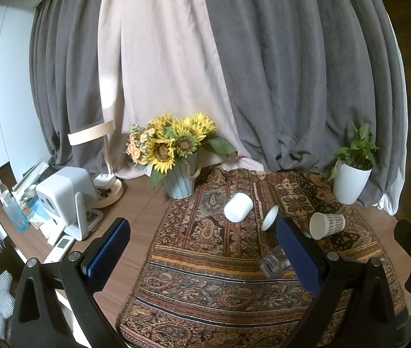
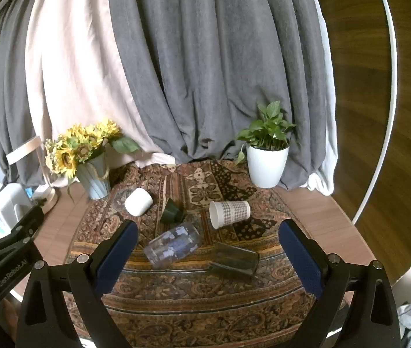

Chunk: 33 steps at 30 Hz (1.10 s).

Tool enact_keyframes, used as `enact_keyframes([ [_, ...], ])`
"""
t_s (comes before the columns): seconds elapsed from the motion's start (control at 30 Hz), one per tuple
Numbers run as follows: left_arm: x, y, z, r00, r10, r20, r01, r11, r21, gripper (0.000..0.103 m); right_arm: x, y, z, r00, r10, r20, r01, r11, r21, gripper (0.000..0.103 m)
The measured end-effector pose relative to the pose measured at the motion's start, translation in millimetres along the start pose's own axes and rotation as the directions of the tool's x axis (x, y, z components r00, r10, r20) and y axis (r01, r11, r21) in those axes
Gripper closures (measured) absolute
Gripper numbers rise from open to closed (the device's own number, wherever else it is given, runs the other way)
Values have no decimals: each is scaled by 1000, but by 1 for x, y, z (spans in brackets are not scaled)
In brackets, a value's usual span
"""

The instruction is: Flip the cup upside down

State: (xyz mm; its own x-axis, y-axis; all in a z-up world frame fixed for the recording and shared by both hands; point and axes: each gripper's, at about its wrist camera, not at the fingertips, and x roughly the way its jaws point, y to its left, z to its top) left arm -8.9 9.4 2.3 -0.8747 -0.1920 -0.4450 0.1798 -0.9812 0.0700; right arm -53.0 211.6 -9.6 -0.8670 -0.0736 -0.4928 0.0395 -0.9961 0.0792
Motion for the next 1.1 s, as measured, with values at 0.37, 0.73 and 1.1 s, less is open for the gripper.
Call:
enact_keyframes([
  [0.37, 0, -1, 0, 1000, 20, -2, -20, 1000, -7, 0, 0, 2, -1, 1000, -7, 1, 7, 1000, 4, 5],
  [0.73, 1, -1, 0, 998, 59, -2, -59, 998, -21, 0, 2, 2, -1, 1000, -16, 4, 16, 1000, 11, 5],
  [1.1, 4, -3, 1, 996, 91, -7, -91, 995, -30, 0, 6, 3, 0, 1000, -17, -2, 17, 1000, 17, 5],
])
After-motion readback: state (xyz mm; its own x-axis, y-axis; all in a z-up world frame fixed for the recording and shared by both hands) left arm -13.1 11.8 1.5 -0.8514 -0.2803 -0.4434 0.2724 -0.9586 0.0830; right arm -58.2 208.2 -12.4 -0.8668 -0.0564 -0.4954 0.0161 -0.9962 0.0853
